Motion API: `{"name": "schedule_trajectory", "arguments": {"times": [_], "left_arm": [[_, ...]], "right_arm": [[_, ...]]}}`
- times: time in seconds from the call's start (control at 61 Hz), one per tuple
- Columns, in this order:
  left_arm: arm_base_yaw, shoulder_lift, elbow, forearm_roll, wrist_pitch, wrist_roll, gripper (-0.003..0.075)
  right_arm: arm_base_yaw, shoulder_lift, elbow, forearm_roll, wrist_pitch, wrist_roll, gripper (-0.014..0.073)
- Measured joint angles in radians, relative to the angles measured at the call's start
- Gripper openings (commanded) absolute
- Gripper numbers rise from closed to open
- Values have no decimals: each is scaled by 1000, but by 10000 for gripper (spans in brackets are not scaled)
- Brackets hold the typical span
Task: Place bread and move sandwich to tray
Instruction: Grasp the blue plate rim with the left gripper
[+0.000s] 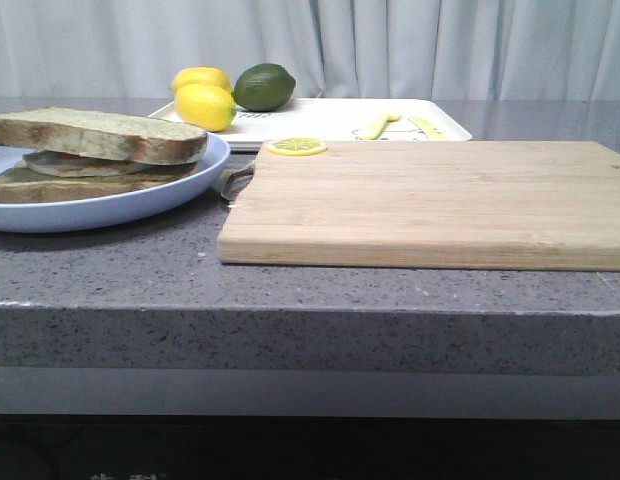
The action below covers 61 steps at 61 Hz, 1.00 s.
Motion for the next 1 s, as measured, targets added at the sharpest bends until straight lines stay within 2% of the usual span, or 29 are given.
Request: {"name": "schedule_trajectory", "arguments": {"times": [0.23, 0.672, 1.0], "left_arm": [[1, -2, -31, -26, 31, 5, -20], [-42, -5, -216, -76, 125, 47, -20], [-52, 236, -480, -121, 240, -81, -20]], "right_arm": [[0, 0, 0, 0, 0, 0, 382], [0, 0, 0, 0, 0, 0, 382], [0, 0, 0, 0, 0, 0, 382]]}}
